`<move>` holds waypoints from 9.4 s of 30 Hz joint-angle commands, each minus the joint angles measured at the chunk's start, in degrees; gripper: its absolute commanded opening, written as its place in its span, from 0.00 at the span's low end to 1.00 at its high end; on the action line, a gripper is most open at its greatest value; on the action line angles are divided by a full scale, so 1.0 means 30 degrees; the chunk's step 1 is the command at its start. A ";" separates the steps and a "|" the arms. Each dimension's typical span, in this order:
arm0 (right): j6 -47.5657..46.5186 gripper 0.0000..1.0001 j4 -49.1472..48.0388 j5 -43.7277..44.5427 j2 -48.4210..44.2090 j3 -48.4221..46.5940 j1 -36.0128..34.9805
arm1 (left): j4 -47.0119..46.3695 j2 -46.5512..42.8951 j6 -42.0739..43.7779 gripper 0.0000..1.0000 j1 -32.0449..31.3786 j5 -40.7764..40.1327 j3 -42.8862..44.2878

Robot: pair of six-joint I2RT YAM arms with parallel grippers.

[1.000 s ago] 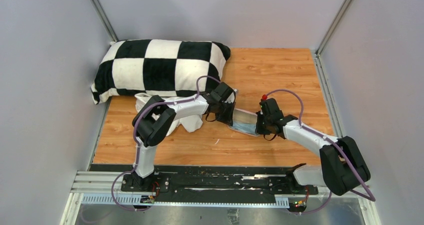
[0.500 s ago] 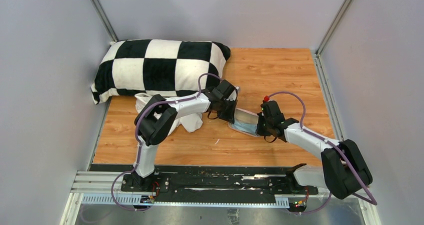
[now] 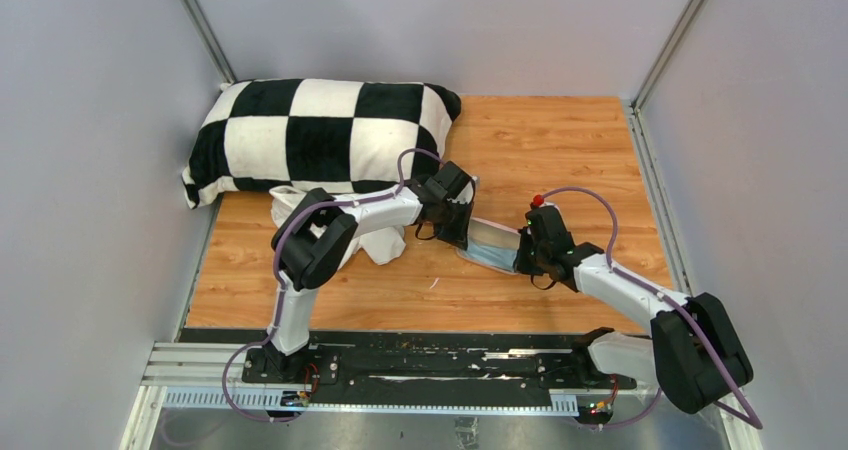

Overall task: Organize the sunglasses
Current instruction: Place the glasses cleaning cloth in the sunglasses case, then adjust the sunglasses at the center of the board, then pick up the sunglasses from the center of the board, then adjust the sunglasses case at the center of the board.

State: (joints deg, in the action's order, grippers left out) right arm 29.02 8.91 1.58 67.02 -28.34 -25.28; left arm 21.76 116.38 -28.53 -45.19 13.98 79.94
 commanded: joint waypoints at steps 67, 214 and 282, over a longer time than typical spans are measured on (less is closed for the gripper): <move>-0.2282 0.45 0.4839 -0.0610 -0.1426 -0.7527 -0.2037 | -0.0527 -1.2650 -0.2538 0.38 0.2626 -0.1646 -0.6934; 0.2718 0.58 0.6294 -0.0297 1.2514 -1.3183 -0.5919 | 0.0655 -1.9476 -0.2823 0.40 0.8090 0.0824 -1.4156; 0.1345 0.16 1.0741 -0.2877 -0.4864 -0.5789 0.9336 | 0.5572 0.3568 0.2049 0.45 0.0405 -0.2082 1.0398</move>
State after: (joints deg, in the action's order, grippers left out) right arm 34.57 37.85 -4.67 53.58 -46.59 0.97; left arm 31.20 122.34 -25.08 -44.25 12.60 104.97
